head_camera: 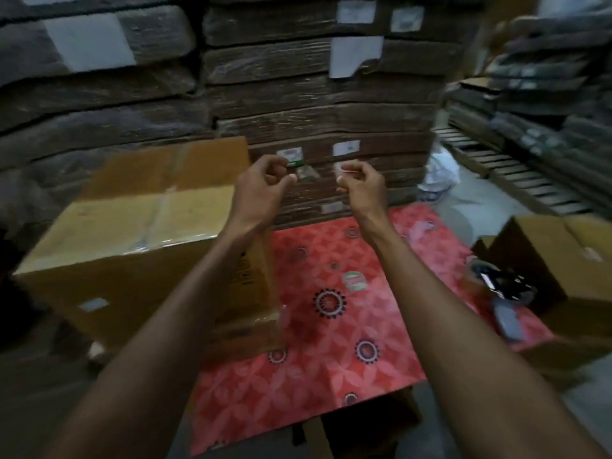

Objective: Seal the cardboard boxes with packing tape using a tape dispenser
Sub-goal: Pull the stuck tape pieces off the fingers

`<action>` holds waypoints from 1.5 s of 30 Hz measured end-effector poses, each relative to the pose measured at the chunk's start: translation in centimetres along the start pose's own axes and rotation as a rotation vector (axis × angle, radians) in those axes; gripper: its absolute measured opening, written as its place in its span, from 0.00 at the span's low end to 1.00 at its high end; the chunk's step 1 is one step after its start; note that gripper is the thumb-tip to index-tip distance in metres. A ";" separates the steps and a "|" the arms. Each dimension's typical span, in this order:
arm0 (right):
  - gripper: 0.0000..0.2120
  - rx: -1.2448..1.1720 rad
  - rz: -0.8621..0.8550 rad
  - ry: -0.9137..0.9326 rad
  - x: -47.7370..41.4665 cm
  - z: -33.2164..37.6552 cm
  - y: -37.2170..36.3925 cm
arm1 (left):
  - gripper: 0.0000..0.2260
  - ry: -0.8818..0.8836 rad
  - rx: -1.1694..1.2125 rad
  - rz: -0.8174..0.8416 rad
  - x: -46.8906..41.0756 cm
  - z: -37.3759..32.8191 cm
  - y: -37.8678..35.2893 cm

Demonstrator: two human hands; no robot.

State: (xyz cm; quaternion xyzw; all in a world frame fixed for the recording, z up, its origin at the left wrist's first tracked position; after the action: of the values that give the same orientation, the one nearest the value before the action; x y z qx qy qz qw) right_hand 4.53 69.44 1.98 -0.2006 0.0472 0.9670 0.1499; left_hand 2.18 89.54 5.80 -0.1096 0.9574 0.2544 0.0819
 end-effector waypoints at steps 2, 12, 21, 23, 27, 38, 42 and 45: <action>0.08 0.060 -0.090 0.007 -0.9 -0.4 6.3 | 0.11 -0.010 0.033 0.117 -0.3 -2.6 -6.4; 0.06 0.244 -0.497 -0.243 0.4 -9.1 40.0 | 0.06 0.020 0.141 0.688 7.4 -11.6 -40.6; 0.07 0.374 -0.533 -0.554 -2.7 -26.1 66.4 | 0.08 0.359 0.006 0.918 14.0 -12.8 -72.6; 0.08 0.408 -0.521 -0.603 -3.9 -29.6 71.4 | 0.12 0.435 -0.006 0.915 14.4 -12.3 -78.1; 0.16 0.492 -0.478 -0.683 -6.0 -35.2 79.4 | 0.27 0.617 -0.008 0.868 15.0 -10.3 -87.0; 0.43 0.632 -0.362 -0.870 -7.8 -47.2 91.0 | 0.44 0.891 0.007 0.747 17.5 -6.2 -96.3; 0.44 0.581 -0.345 -0.929 -7.3 -49.7 92.6 | 0.42 0.927 0.046 0.717 17.2 -5.7 -97.1; 0.41 0.575 -0.387 -0.861 -7.7 -49.0 92.9 | 0.36 0.920 0.115 0.668 16.3 -6.2 -96.8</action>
State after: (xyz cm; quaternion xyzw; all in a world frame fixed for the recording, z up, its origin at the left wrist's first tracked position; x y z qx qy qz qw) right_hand 0.90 -28.35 -36.88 0.2570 0.2063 0.8646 0.3793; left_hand 10.21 1.71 -37.83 0.1041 0.8894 0.1401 -0.4224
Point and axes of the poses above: each hand's wrist, its own x-axis away from the middle knuckle, its own y-axis out of the back of the hand, z = x × y, the point moved 4 cm from there along -x, towards the middle knuckle, and after that the axes turned 13 degrees about y, right-handed, at the moved point
